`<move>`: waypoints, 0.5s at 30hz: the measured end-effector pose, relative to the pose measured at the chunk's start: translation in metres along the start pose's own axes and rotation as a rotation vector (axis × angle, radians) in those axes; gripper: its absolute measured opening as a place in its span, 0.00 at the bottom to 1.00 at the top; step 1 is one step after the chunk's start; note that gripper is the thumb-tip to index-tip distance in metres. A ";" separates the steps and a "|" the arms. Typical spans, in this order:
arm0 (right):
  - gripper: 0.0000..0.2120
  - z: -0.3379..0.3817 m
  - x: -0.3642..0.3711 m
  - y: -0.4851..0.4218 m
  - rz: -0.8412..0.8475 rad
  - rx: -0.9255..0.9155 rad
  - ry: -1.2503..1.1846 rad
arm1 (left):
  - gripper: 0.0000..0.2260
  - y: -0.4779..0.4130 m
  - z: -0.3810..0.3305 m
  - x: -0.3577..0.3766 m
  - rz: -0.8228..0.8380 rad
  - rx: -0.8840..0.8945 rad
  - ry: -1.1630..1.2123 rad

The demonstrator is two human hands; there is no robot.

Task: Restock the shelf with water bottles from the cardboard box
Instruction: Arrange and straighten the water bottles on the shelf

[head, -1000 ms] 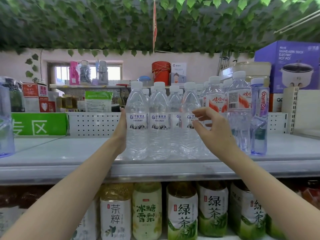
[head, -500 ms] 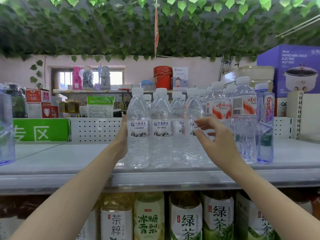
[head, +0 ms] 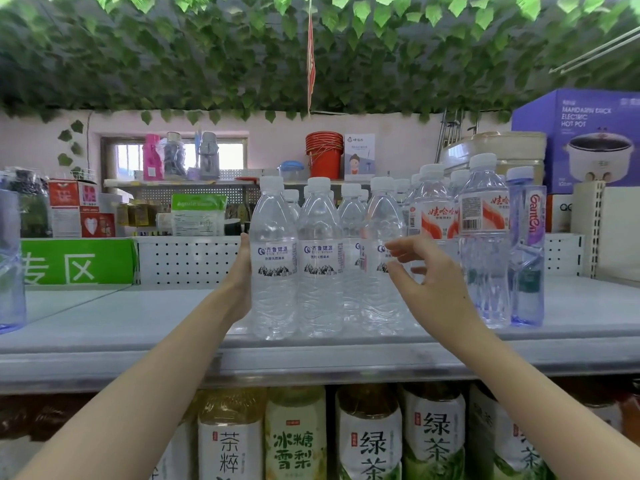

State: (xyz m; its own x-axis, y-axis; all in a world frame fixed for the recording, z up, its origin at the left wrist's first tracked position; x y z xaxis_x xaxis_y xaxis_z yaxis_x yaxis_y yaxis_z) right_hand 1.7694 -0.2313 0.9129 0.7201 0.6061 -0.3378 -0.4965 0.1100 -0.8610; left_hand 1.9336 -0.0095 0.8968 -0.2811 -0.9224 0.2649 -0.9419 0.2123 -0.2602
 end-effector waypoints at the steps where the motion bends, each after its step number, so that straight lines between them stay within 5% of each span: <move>1: 0.11 0.000 0.000 0.000 0.001 -0.001 0.004 | 0.35 -0.002 0.001 0.000 -0.007 -0.003 -0.011; 15: 0.11 0.002 0.001 -0.005 -0.020 -0.010 0.033 | 0.37 -0.001 0.004 0.005 -0.008 -0.045 0.005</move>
State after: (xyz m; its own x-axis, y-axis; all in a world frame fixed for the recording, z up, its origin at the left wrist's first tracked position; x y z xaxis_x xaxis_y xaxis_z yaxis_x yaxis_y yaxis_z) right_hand 1.7710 -0.2296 0.9178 0.7456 0.5776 -0.3323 -0.4769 0.1142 -0.8715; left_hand 1.9334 -0.0158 0.8946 -0.2741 -0.9224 0.2719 -0.9515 0.2191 -0.2159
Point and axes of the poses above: each hand's wrist, its own y-axis away from the middle knuckle, its own x-axis out of the palm, z = x × y, the point moved 5 cm from there along -y, towards the middle knuckle, and after that the axes turned 7 degrees about y, right-handed, at the moved point
